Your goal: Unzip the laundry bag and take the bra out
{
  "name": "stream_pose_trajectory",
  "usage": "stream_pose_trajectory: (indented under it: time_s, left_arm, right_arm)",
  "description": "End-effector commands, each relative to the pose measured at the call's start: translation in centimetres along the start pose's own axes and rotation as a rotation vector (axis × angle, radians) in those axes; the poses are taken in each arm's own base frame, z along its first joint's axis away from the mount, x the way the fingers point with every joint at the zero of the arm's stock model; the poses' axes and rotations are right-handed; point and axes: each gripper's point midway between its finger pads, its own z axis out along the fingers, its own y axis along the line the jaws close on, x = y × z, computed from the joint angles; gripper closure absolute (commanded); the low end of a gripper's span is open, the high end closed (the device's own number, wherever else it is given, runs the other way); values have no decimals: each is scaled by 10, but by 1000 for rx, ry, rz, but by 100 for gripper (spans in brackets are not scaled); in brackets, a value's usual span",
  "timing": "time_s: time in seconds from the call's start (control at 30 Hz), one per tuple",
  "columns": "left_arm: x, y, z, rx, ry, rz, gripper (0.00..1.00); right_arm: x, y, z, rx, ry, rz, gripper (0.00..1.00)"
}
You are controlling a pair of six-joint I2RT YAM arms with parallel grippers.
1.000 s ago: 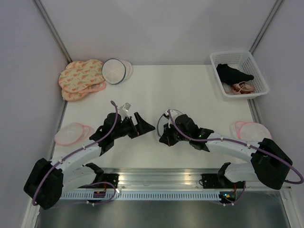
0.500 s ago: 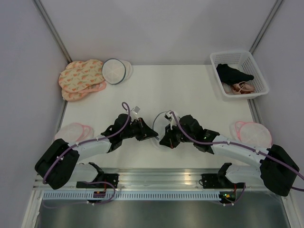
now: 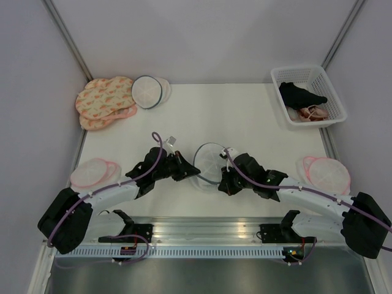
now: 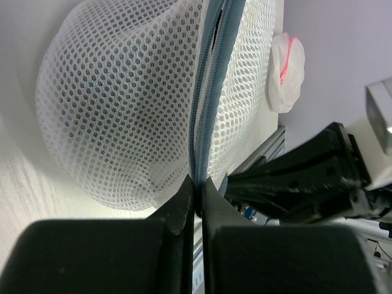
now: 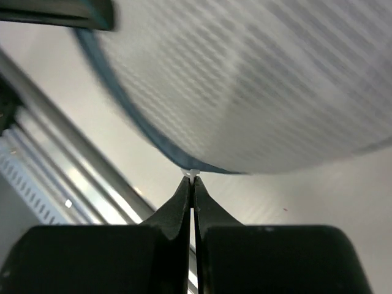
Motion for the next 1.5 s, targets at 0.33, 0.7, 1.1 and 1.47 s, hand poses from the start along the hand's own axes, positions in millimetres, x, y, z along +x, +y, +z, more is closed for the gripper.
stream_pose_trajectory:
  time_s: [0.33, 0.7, 1.1, 1.47]
  left_arm:
    - [-8, 47, -23, -211, -115, 44, 2]
    - [0, 74, -6, -197, -136, 2, 3]
    - [3, 35, 26, 45, -76, -21, 47]
    - [-10, 39, 5, -56, -148, 46, 98]
  right_arm:
    - [4, -105, -1, 637, 19, 157, 100]
    - [18, -114, 17, 631, 57, 176, 100]
    - [4, -96, 36, 499, 2, 176, 100]
    - [-26, -106, -19, 661, -133, 175, 34]
